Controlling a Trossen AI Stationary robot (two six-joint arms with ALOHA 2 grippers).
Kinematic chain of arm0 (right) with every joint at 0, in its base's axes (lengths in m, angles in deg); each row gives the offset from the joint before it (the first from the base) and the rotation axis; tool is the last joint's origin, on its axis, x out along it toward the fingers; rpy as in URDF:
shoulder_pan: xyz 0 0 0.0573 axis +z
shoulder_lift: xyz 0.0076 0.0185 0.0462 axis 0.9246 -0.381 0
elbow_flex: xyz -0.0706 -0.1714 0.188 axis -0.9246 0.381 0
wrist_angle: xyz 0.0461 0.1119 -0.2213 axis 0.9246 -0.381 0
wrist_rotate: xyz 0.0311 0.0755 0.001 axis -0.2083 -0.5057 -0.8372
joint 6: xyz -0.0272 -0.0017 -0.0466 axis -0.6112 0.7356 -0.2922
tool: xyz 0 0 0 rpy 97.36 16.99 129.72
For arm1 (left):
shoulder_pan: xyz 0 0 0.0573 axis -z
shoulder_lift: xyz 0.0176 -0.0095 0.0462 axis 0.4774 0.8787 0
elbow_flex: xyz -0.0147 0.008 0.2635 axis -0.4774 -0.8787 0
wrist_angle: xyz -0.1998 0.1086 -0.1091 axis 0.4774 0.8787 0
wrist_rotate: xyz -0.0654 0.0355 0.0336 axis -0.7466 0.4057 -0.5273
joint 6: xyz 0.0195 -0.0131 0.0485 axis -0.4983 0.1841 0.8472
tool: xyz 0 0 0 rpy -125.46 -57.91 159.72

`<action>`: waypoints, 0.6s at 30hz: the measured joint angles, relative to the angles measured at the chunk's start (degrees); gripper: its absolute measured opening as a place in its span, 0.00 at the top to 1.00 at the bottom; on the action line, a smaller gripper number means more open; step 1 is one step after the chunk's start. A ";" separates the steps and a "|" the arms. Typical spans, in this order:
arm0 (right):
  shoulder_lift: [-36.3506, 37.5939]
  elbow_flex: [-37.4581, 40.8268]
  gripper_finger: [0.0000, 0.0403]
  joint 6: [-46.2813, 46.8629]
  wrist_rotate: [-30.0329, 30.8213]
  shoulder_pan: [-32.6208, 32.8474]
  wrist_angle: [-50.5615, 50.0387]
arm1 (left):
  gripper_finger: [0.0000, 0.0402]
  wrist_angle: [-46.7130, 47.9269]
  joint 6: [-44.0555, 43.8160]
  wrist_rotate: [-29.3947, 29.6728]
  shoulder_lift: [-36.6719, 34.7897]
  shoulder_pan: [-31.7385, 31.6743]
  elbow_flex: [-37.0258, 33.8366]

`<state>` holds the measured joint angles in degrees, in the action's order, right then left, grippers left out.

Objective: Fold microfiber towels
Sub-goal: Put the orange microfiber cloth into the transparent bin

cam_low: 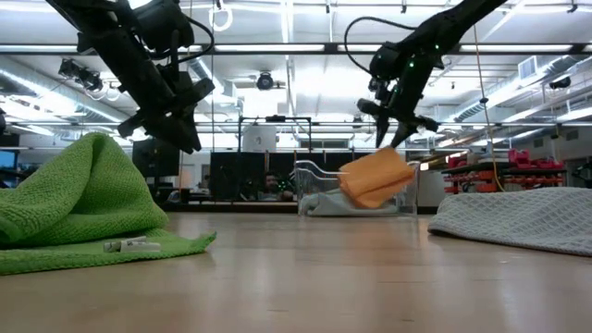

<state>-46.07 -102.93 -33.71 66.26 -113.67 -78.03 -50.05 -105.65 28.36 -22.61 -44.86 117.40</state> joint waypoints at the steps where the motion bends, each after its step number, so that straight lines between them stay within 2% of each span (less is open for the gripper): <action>1: -0.19 0.00 0.62 -0.02 -0.09 -0.02 -1.43 | 0.78 0.00 -0.02 0.00 0.00 0.00 0.00; 5: -1.66 0.03 0.62 0.03 -0.69 0.23 -4.72 | 0.79 0.00 -0.02 0.00 0.00 0.00 0.00; 18: -2.05 0.04 0.62 -2.68 0.68 0.45 -2.81 | 0.77 0.02 -0.63 -0.83 0.00 0.13 0.00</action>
<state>-48.13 -102.89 -36.39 66.94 -113.22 -80.84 -50.03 -106.29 27.52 -22.61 -44.72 117.40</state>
